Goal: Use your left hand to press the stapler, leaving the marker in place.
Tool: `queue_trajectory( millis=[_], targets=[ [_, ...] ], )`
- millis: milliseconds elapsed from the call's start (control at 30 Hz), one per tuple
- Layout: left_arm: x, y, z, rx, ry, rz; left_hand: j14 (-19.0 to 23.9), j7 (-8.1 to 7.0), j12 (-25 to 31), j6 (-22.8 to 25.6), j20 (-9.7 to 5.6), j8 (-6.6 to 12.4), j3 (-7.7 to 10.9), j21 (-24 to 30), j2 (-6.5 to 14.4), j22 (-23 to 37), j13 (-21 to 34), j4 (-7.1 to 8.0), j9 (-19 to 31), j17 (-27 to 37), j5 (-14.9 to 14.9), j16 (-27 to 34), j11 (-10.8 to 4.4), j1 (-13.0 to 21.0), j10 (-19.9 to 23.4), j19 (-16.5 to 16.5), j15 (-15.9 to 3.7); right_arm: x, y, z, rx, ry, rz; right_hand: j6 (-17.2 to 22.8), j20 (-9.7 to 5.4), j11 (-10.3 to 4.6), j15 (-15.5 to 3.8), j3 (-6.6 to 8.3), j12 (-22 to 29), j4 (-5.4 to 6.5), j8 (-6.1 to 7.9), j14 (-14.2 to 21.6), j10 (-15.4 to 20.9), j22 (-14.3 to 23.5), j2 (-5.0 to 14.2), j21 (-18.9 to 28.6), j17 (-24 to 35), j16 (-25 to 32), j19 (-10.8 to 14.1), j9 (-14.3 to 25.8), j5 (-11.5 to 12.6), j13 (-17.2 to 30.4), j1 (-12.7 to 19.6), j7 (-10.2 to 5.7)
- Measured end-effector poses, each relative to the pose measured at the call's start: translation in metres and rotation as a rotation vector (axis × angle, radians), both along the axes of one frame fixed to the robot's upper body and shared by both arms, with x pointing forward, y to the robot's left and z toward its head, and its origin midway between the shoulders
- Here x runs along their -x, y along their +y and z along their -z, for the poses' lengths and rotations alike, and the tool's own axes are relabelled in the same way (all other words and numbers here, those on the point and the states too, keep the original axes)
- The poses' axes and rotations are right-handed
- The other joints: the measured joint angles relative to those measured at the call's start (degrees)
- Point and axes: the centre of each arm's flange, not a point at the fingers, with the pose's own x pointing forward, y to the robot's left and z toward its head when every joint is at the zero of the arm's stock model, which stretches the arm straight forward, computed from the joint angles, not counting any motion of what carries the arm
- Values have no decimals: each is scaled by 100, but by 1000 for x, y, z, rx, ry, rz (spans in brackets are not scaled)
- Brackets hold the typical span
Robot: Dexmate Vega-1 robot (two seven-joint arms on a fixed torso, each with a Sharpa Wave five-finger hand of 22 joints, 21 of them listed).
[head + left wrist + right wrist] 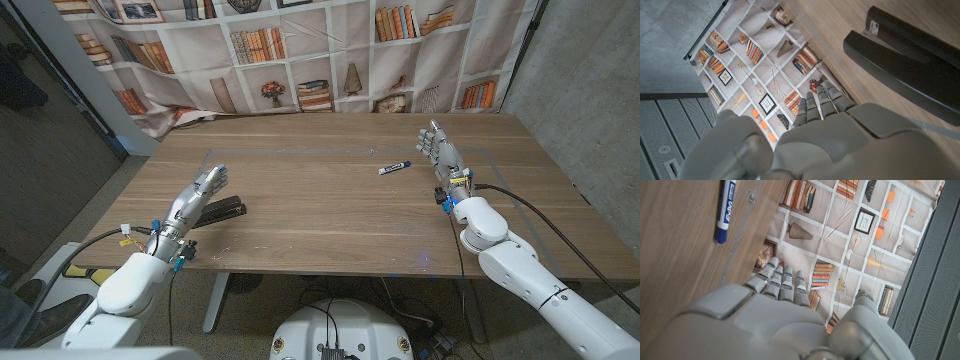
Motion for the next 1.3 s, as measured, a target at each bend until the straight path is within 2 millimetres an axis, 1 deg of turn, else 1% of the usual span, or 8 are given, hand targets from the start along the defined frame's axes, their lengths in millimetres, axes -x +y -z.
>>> queue_trajectory(
  millis=[233, 467, 533, 800, 900, 1033, 1233, 1300],
  targets=[
    [2, 3, 0, -27, -8, -77, 31, -44, 0, 44, -1, 0, 0, 0, 46, 0, 0, 0, 0, 0, 0, 0, 10, 46, 73, 41, -28, 2, 0, -1, 0, 2, 7, 0, 0, 0, 0, -25, 0, 25, 0, 0, 0, 0, -1, 0, 0, 0, 0, 0, 0, 0, -1, 0],
    [8, 0, 2, -74, -18, -170, 153, -66, 0, 210, -1, 46, -25, 0, 46, 0, 0, -25, 0, -1, 0, 0, -50, 46, 194, 82, -71, 3, 0, -2, 6, 6, 13, -1, 30, 1, -1, -32, 0, 32, 0, 0, -1, 0, 10, 0, -1, 0, 30, 0, 0, 0, -54, -1],
    [8, 1, 2, -79, -20, -192, 153, -72, 0, 216, 0, 47, -24, 0, 45, 0, 0, -25, 0, -1, 0, 0, -20, 47, 225, 83, -71, 3, 0, -2, 8, 8, 14, -1, 30, 1, -1, -32, 0, 32, 0, 0, -1, 0, 10, 0, -1, 0, 30, 0, 0, 0, -54, -1],
    [11, 0, 4, -114, -29, -267, 184, -103, 0, 247, 31, 47, -49, -26, 45, 0, 0, 0, 0, -1, 0, 0, -50, 48, 255, 113, -101, 3, 1, -3, 14, 10, 13, -1, 30, 32, -22, -64, -23, -1, 0, 22, 29, 0, 10, 0, -1, -18, 30, 0, 0, 0, -54, -1],
    [13, -6, 5, -144, -32, -285, 184, -103, 0, 308, 31, 47, -48, -26, 65, 0, 0, 0, 0, -1, 0, 0, -50, 71, 255, 113, -101, 3, 2, -3, 20, 16, 16, -1, 30, 32, -22, -64, -23, -1, 0, 21, 29, 0, 10, -38, -1, -23, 30, 0, 0, 0, -54, -1],
    [14, -9, 5, -167, -40, -316, 184, -129, 0, 334, 31, 47, -48, -26, 15, 0, 0, 0, 0, -1, 0, 0, -79, 121, 286, 113, -101, 4, 3, -4, 24, 16, 17, -1, 30, 20, -22, -64, -23, -1, 0, 21, 42, 0, 10, -38, -1, -23, 30, 0, 0, 0, -54, -1],
    [15, -9, 5, -206, -56, -382, 364, -185, 0, 595, 0, 89, -72, -26, 75, 0, 0, -24, 0, -14, 25, 0, -141, 181, 457, 226, -213, 5, 4, -4, 25, 18, 18, -1, 30, 11, -21, -81, -23, 16, 0, 21, 50, 0, -14, -38, -1, -23, 30, 0, 0, 0, -77, -1],
    [15, -13, 4, -227, -62, -395, 409, -205, 0, 615, -12, 89, -72, -26, 76, 0, 0, -24, 0, -14, 25, 0, -147, 181, 494, 242, -204, 5, 4, -4, 26, 18, 18, -1, 30, 12, -10, -88, -23, 23, 0, 32, 50, 0, -14, -65, -1, -23, 29, 0, 0, 0, -77, -1]
  ],
)
